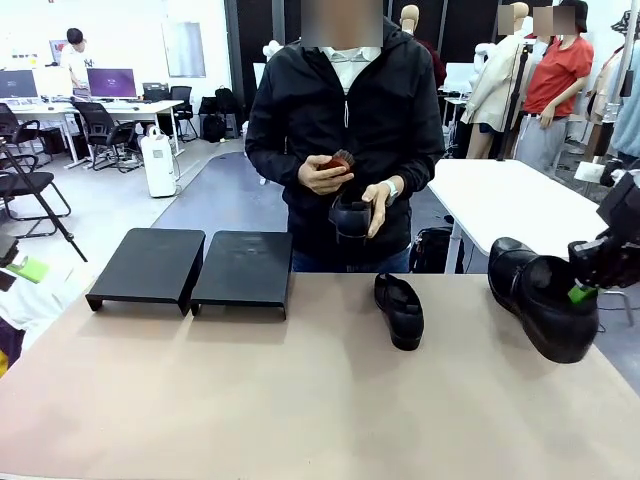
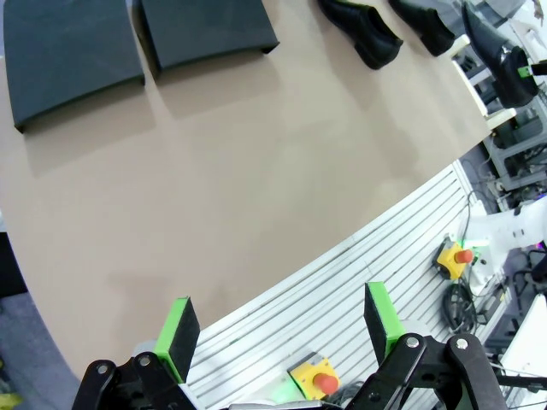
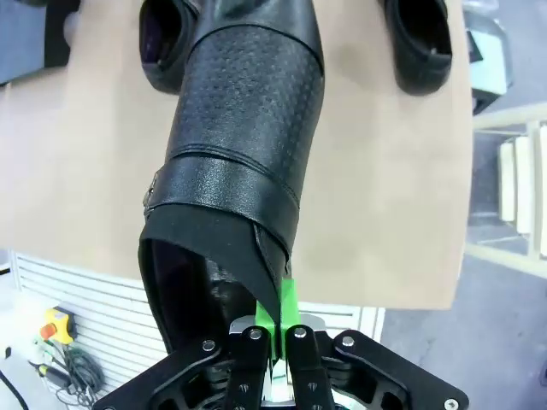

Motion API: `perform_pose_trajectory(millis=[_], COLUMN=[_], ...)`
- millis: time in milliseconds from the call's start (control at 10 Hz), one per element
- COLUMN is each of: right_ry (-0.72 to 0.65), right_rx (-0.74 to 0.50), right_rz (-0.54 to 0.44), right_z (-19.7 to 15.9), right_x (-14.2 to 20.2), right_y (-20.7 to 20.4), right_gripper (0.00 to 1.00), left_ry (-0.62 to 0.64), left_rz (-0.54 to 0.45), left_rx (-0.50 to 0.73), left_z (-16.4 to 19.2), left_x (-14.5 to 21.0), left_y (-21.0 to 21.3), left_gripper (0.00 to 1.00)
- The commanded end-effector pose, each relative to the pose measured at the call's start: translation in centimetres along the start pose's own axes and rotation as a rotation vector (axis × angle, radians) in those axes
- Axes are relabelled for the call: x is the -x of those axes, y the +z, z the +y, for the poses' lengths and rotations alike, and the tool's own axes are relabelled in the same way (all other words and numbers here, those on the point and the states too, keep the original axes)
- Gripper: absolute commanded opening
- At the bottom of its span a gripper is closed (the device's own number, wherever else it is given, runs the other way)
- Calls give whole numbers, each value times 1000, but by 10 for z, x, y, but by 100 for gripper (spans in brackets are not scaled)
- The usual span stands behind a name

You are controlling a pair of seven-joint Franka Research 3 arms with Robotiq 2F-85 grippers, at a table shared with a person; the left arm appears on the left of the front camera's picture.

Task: Organize the shoes by placing them on the stand.
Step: Pick up one Shoe and place it in the middle of the table.

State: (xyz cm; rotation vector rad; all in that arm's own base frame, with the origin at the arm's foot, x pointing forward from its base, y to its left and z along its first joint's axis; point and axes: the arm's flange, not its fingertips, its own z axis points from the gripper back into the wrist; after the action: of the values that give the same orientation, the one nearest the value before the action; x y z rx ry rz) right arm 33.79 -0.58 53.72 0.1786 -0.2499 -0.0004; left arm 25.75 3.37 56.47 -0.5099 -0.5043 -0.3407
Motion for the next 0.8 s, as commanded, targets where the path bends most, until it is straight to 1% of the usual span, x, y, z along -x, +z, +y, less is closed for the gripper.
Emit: perform_pose_trajectory(millis=[0, 100, 200, 300, 400, 500, 600, 700], right_ry=[5, -25, 28, 29, -4, -47, -116, -246], right_rx=[-1, 43, 40, 42, 3, -67, -96, -43], right_rz=[-7, -21, -52, -55, -37, -22, 8, -15], right_z=[1, 37, 73, 92, 85, 55, 10, -31], right_x=[10, 12, 15, 15, 12, 13, 18, 31], right_y=[1, -13, -19, -19, -10, 8, 27, 42], right_gripper=[0, 0, 0, 0, 0, 0, 0, 0], left_ry=[-13, -13, -13, -13, -13, -13, -13, -13], left_rz=[-3, -3, -3, -3, -3, -3, -3, -3], left_rx=[18, 18, 18, 18, 18, 18, 18, 18], left_z=[0, 0, 0, 0, 0, 0, 0, 0], left_x=[0, 0, 0, 0, 0, 0, 0, 0], left_y=[1, 1, 1, 1, 1, 1, 1, 1], left_gripper=[100, 100, 100, 100, 100, 100, 100, 100])
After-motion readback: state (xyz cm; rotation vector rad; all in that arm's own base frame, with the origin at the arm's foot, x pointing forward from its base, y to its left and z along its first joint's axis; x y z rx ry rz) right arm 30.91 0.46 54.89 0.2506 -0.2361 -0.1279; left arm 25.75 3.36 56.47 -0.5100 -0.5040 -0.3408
